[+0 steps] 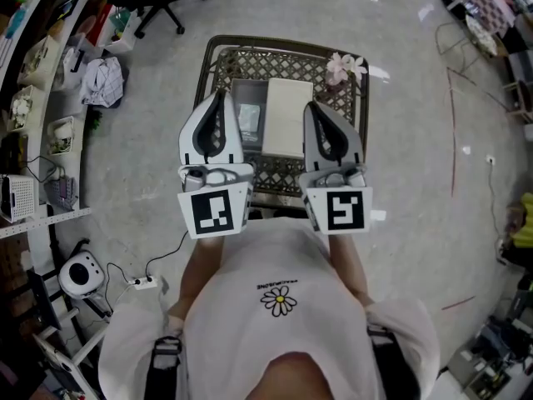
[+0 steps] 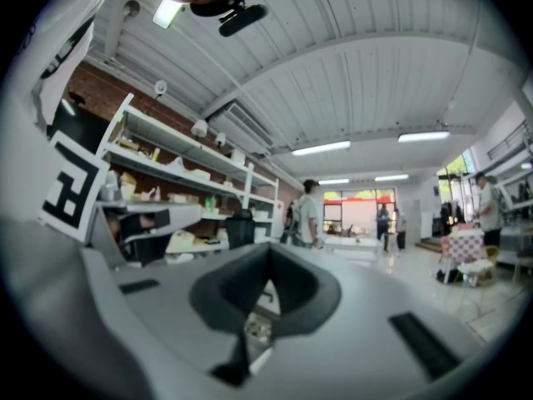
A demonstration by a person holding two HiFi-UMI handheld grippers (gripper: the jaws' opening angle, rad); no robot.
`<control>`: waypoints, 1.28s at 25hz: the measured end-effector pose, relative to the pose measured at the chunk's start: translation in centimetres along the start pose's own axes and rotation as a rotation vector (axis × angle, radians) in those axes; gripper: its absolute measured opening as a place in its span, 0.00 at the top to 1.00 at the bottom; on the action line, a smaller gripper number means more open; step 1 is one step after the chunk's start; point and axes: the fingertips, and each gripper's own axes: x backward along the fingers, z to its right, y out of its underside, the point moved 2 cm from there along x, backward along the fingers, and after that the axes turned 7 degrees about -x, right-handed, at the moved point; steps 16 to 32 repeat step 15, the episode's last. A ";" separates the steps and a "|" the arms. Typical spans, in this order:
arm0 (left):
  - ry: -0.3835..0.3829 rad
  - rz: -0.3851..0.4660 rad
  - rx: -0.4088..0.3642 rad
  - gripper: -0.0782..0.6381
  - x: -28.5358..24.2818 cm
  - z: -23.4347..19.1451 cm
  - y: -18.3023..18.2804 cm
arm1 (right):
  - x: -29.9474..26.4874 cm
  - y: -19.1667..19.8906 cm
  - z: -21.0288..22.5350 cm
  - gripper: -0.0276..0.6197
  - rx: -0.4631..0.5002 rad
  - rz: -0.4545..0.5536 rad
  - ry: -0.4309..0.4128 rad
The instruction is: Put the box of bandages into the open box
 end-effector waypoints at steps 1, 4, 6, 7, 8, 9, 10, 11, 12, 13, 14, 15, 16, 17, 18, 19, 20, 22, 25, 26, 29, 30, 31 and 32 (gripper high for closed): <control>-0.001 -0.003 0.002 0.86 0.0 0.0 0.1 | 0.0 0.1 0.0 0.91 -0.001 -0.003 0.001; -0.005 -0.004 0.001 0.86 0.0 -0.1 0.1 | 0.1 0.2 0.1 0.91 0.001 -0.007 0.000; -0.006 -0.003 0.000 0.86 0.0 -0.1 0.1 | 0.1 0.3 0.1 0.91 0.001 -0.008 -0.001; -0.007 -0.003 0.000 0.86 -0.1 -0.2 0.1 | 0.1 0.3 0.1 0.91 -0.001 -0.009 -0.001; -0.008 -0.003 0.001 0.86 -0.1 -0.2 0.1 | 0.1 0.3 0.1 0.91 -0.002 -0.010 -0.002; -0.009 -0.003 0.001 0.86 -0.1 -0.2 0.1 | 0.1 0.3 0.1 0.91 -0.002 -0.009 -0.003; -0.010 -0.003 0.000 0.86 -0.1 -0.3 0.1 | 0.0 0.3 0.0 0.91 -0.002 -0.008 -0.005; -0.010 -0.005 0.000 0.86 -0.1 -0.3 0.2 | 0.0 0.2 0.0 0.91 -0.002 -0.006 -0.006; -0.011 -0.007 0.001 0.86 -0.1 -0.3 0.2 | 0.0 0.2 0.0 0.91 -0.003 -0.006 -0.006; -0.011 -0.008 0.002 0.86 0.0 -0.3 0.2 | 0.0 0.2 0.0 0.91 -0.004 -0.007 -0.006; -0.012 -0.010 0.003 0.86 0.0 -0.3 0.3 | 0.0 0.3 0.0 0.91 -0.005 -0.009 -0.006; -0.013 -0.012 0.004 0.86 0.0 -0.3 0.3 | 0.1 0.3 0.0 0.91 -0.005 -0.010 -0.005; -0.013 -0.012 0.004 0.86 0.0 -0.3 0.3 | 0.1 0.3 0.0 0.91 -0.005 -0.010 -0.005; -0.013 -0.012 0.004 0.86 0.0 -0.3 0.3 | 0.1 0.3 0.0 0.91 -0.005 -0.010 -0.005; -0.013 -0.012 0.004 0.86 0.0 -0.3 0.3 | 0.1 0.3 0.0 0.91 -0.005 -0.010 -0.005; -0.013 -0.012 0.004 0.86 0.0 -0.3 0.3 | 0.1 0.3 0.0 0.91 -0.005 -0.010 -0.005; -0.013 -0.012 0.004 0.86 0.0 -0.3 0.3 | 0.1 0.3 0.0 0.91 -0.005 -0.010 -0.005; -0.013 -0.012 0.004 0.86 0.0 -0.3 0.3 | 0.1 0.3 0.0 0.91 -0.005 -0.010 -0.005; -0.013 -0.012 0.004 0.86 0.0 -0.3 0.3 | 0.1 0.3 0.0 0.91 -0.005 -0.010 -0.005; -0.013 -0.012 0.004 0.86 0.0 -0.3 0.3 | 0.1 0.3 0.0 0.91 -0.005 -0.010 -0.005; -0.013 -0.012 0.004 0.86 0.0 -0.3 0.3 | 0.1 0.3 0.0 0.91 -0.005 -0.010 -0.005; -0.013 -0.012 0.004 0.86 0.0 -0.3 0.3 | 0.1 0.3 0.0 0.91 -0.005 -0.010 -0.005; -0.013 -0.012 0.004 0.86 0.0 -0.3 0.3 | 0.1 0.3 0.0 0.91 -0.005 -0.010 -0.005; -0.013 -0.012 0.004 0.86 0.0 -0.3 0.3 | 0.1 0.3 0.0 0.91 -0.005 -0.010 -0.005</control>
